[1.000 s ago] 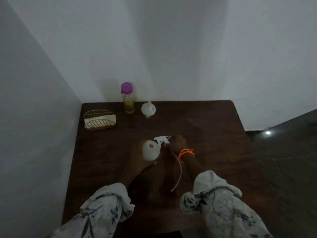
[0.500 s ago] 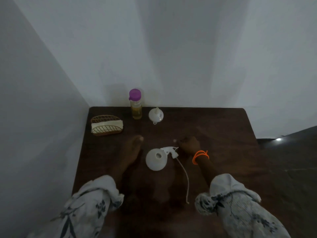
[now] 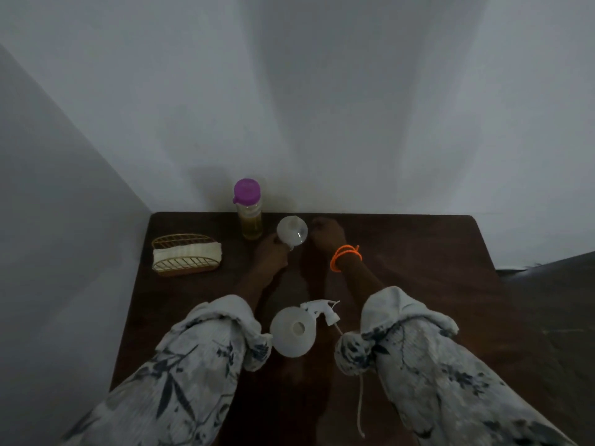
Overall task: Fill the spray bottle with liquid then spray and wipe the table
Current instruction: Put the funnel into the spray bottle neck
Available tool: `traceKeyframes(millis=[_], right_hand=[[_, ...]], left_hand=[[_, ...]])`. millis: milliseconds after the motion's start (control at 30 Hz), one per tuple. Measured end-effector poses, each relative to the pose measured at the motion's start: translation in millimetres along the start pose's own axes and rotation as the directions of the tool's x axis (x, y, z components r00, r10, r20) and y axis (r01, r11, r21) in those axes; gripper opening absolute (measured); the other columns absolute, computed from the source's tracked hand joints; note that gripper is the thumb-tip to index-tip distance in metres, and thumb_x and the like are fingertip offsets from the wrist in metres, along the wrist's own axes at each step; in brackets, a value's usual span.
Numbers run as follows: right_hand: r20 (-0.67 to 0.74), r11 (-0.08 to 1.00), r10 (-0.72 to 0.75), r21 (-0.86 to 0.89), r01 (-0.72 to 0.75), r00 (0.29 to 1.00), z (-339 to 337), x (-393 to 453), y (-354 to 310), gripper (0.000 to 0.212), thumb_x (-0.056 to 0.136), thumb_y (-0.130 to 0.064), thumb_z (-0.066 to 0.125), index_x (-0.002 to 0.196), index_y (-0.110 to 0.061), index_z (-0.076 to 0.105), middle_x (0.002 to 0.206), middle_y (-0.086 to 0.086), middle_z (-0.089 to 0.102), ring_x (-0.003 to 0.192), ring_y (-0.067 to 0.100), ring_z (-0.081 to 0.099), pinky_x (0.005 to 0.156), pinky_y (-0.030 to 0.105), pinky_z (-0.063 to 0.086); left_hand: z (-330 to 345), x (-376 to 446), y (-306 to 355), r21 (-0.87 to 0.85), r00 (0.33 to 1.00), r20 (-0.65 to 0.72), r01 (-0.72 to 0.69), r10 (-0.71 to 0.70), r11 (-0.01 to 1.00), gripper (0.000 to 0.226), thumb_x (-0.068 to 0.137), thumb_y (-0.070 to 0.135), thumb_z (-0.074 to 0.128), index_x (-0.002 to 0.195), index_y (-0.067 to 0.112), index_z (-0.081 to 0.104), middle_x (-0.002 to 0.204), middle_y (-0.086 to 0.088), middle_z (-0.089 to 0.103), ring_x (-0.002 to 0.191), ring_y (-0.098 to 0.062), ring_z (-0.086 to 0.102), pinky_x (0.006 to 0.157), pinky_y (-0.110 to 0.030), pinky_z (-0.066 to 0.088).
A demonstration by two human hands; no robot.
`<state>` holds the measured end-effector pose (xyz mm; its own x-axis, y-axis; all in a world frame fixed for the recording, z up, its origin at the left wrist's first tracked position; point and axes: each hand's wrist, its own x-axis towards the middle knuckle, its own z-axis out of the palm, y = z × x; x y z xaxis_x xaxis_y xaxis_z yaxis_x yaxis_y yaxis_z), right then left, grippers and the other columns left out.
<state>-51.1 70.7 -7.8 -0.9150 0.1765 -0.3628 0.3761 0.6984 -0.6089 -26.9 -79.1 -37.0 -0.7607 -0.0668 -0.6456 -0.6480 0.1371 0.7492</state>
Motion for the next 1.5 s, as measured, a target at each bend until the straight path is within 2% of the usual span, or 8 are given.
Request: traceKeyframes(millis=[200, 333, 467, 633, 867, 1100, 1333, 1500], right_hand=[[0.091, 0.999, 0.05, -0.014, -0.049, 0.995, 22.1, 35.0, 1.0, 0.018, 0.079, -0.008, 0.062, 0.089, -0.001, 0.076, 0.09, 0.019, 0.074, 0.088, 0.037, 0.072, 0.081, 0.042, 0.059], [0.084, 0.986, 0.149, 0.056, -0.154, 0.985, 19.7, 34.4, -8.6, 0.032, 0.091, -0.018, 0.056, 0.118, -0.006, 0.068, 0.119, 0.016, 0.067, 0.112, 0.034, 0.064, 0.094, 0.036, 0.054], [0.096, 0.978, 0.158, 0.121, -0.169, 0.983, 13.2, 31.6, -4.7, 0.021, 0.092, -0.02, 0.061, 0.099, -0.005, 0.073, 0.112, 0.022, 0.071, 0.11, 0.036, 0.066, 0.091, 0.037, 0.051], [0.126, 0.981, 0.126, 0.135, -0.143, 0.984, 1.6, 10.7, 2.8, 0.042, 0.085, -0.022, 0.072, 0.122, -0.006, 0.064, 0.119, 0.016, 0.07, 0.112, 0.033, 0.065, 0.089, 0.033, 0.046], [0.234, 0.52, 0.298, 0.773, -0.363, 0.925, -30.0, -37.4, -16.4, 0.009, 0.092, -0.008, 0.062, 0.089, -0.006, 0.07, 0.084, 0.016, 0.066, 0.067, 0.025, 0.063, 0.057, 0.031, 0.053], [0.256, 0.611, 0.187, 0.726, -0.317, 0.948, -83.5, -108.6, -30.6, 0.03, 0.093, -0.029, 0.067, 0.11, -0.004, 0.07, 0.09, 0.016, 0.071, 0.073, 0.024, 0.068, 0.059, 0.033, 0.059], [0.238, 0.737, 0.136, 0.624, -0.259, 0.962, -99.1, -144.4, -39.6, 0.053, 0.085, -0.054, 0.072, 0.09, -0.002, 0.071, 0.073, 0.015, 0.069, 0.055, 0.022, 0.066, 0.055, 0.032, 0.055], [0.275, 0.737, 0.125, 0.618, -0.275, 0.953, -101.2, -179.1, -44.4, 0.046, 0.087, -0.038, 0.075, 0.103, 0.006, 0.07, 0.084, 0.021, 0.071, 0.061, 0.023, 0.068, 0.053, 0.03, 0.057]], left_hand=[[5.4, 17.1, 4.2, 0.03, 1.0, -0.016, 0.009, -0.008, 1.0, 0.048, 0.089, 0.012, 0.067, 0.136, 0.016, 0.058, 0.111, -0.011, 0.069, 0.078, -0.019, 0.067, 0.058, -0.025, 0.053], [0.8, 27.6, 0.6, 0.045, 1.0, 0.0, 0.023, -0.023, 0.999, 0.048, 0.082, 0.016, 0.075, 0.129, 0.014, 0.065, 0.1, -0.004, 0.071, 0.085, -0.019, 0.07, 0.081, -0.041, 0.062], [0.6, 22.0, -0.3, 0.004, 1.0, -0.015, 0.023, -0.023, 1.0, 0.049, 0.086, 0.027, 0.075, 0.133, 0.018, 0.063, 0.114, -0.008, 0.071, 0.107, -0.027, 0.067, 0.097, -0.045, 0.055], [4.6, 11.2, -1.0, -0.047, 0.998, -0.047, -0.05, 0.048, 0.998, 0.057, 0.081, 0.039, 0.076, 0.134, 0.022, 0.062, 0.129, -0.007, 0.067, 0.116, -0.026, 0.063, 0.103, -0.048, 0.051], [-1.9, -41.4, 24.0, -0.255, 0.986, -0.092, -0.162, 0.142, 0.953, 0.047, 0.082, 0.006, 0.079, 0.127, 0.018, 0.068, 0.126, -0.008, 0.068, 0.11, -0.026, 0.067, 0.087, -0.048, 0.06], [-29.0, -112.0, 45.7, -0.071, 0.93, -0.06, -0.366, 0.362, 0.928, 0.044, 0.078, 0.004, 0.082, 0.118, 0.021, 0.072, 0.114, -0.001, 0.074, 0.106, -0.017, 0.069, 0.087, -0.045, 0.061], [-58.7, -160.2, 54.2, 0.294, 0.783, 0.067, -0.608, 0.618, 0.738, 0.034, 0.083, 0.007, 0.078, 0.115, 0.02, 0.074, 0.115, -0.001, 0.074, 0.11, -0.015, 0.067, 0.1, -0.038, 0.053], [-73.5, -185.6, 26.6, 0.393, 0.689, 0.154, -0.7, 0.708, 0.596, 0.029, 0.084, 0.014, 0.077, 0.109, 0.029, 0.074, 0.115, 0.003, 0.073, 0.104, -0.006, 0.067, 0.095, -0.034, 0.056]])
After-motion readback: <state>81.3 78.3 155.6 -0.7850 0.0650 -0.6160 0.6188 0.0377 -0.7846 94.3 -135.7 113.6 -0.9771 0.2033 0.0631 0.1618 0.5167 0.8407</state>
